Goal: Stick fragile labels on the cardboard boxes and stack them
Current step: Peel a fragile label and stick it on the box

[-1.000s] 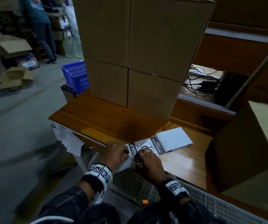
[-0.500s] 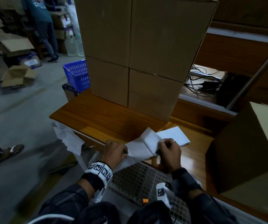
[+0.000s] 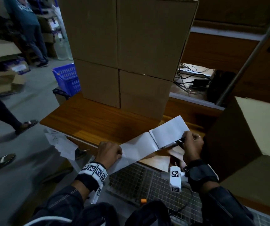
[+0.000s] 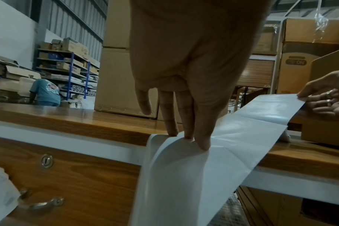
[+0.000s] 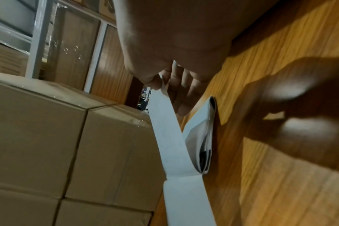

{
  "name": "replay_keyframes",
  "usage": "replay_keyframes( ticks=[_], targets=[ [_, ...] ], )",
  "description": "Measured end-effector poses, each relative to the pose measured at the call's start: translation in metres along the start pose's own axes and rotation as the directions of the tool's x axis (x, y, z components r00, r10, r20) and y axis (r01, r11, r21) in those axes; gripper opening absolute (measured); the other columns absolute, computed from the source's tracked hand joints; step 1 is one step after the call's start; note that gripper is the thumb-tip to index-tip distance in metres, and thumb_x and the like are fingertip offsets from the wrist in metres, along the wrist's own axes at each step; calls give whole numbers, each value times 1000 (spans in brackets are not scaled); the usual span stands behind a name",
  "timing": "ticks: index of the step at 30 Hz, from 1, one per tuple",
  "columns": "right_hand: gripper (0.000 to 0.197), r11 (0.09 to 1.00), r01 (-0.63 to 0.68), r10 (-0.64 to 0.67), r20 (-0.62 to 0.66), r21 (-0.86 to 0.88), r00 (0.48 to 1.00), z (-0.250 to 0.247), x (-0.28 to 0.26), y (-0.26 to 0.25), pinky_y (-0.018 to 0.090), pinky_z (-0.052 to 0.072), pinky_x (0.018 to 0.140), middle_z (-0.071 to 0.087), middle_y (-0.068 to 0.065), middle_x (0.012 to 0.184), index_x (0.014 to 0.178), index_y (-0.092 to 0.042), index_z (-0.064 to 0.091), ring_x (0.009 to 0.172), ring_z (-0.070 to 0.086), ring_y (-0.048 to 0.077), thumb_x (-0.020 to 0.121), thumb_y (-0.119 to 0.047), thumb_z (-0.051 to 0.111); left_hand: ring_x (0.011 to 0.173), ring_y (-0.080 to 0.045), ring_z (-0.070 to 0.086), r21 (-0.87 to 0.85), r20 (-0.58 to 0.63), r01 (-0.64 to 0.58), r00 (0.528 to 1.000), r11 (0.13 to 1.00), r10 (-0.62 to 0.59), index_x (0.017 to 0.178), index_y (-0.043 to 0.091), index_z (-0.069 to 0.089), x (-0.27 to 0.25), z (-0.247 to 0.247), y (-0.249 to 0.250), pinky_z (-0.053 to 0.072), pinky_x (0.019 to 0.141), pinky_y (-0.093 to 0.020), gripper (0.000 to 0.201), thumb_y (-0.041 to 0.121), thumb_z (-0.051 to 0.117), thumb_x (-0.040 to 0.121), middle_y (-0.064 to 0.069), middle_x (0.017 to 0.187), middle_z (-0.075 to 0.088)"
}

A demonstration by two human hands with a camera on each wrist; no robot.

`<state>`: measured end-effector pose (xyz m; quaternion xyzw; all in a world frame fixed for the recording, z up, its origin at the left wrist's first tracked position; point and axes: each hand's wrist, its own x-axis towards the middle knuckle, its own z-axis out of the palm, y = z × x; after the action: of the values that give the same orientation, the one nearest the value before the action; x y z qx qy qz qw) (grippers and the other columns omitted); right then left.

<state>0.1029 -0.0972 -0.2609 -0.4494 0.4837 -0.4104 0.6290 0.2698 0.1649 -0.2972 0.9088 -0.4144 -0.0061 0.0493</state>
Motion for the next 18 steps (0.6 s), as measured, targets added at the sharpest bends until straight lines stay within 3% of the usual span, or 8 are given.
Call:
replay_keyframes(
  ticks=[3, 6, 8, 10, 12, 15, 16, 18],
  targets=[
    [15, 999, 42, -41, -37, 21, 998, -4, 6, -6, 32, 55, 58, 65, 13, 102, 109, -9, 60, 89, 64, 27, 95, -13, 60, 102, -12, 65, -20, 42, -3, 999, 1000, 4, 101, 30, 79, 2, -4, 1, 44, 100, -37, 15, 39, 72, 91, 10, 106, 76],
    [20, 995, 101, -101, -16, 23, 995, -9, 1, -13, 33, 54, 64, 66, 10, 98, 113, -6, 63, 91, 65, 28, 95, -14, 62, 99, -13, 65, -40, 80, -23, 996, 999, 26, 100, 29, 79, 4, -12, 2, 47, 98, -39, 19, 44, 69, 92, 8, 105, 75],
    [16, 985, 172, -171, 56, -16, 984, -12, -14, -19, 31, 54, 63, 67, 7, 95, 111, -7, 63, 85, 66, 23, 97, -14, 62, 96, -13, 67, -73, -1, -78, 997, 994, 79, 102, 27, 79, 7, -20, 9, 51, 91, -37, 26, 48, 67, 92, 7, 104, 76],
    [7, 956, 287, -273, 170, -64, 947, -14, -35, -22, 24, 55, 61, 68, 6, 93, 106, -10, 63, 78, 67, 14, 100, -14, 62, 91, -11, 68, -288, -126, -170, 982, 942, 139, 102, 23, 80, 8, -32, 27, 55, 83, -37, 29, 47, 65, 95, 6, 100, 77],
    [5, 875, 465, -407, 314, -137, 858, -15, -61, -26, 18, 53, 62, 69, 6, 93, 103, -10, 64, 78, 67, 11, 101, -14, 62, 84, -8, 70, -611, -156, -214, 976, 762, 149, 102, 21, 79, 9, -46, 51, 57, 76, -40, 36, 50, 58, 99, 6, 94, 77],
    [3, 696, 684, -537, 474, -217, 697, -14, -97, -27, 17, 50, 66, 68, -4, 91, 99, -15, 67, 83, 65, 8, 100, -14, 65, 97, -10, 73, -936, 113, 57, 983, 347, 144, 120, 21, 72, 8, -69, 85, 59, 81, -35, 52, 60, 41, 102, 4, 107, 77],
    [5, 660, 715, -549, 500, -232, 669, -14, -106, -26, 17, 50, 67, 68, -8, 91, 97, -18, 68, 84, 65, 7, 99, -14, 66, 104, -10, 72, -962, 182, 135, 964, 236, 192, 125, 24, 68, 6, -73, 93, 59, 84, -34, 53, 60, 37, 103, 5, 114, 75],
    [6, 691, 688, -512, 522, -222, 682, -15, -118, -22, 18, 51, 69, 71, -8, 92, 99, -20, 68, 85, 67, 8, 98, -15, 67, 115, -10, 68, -979, 137, 88, 951, 183, 276, 129, 27, 66, -1, -75, 104, 59, 90, -33, 45, 54, 39, 105, 9, 123, 72]
  ],
)
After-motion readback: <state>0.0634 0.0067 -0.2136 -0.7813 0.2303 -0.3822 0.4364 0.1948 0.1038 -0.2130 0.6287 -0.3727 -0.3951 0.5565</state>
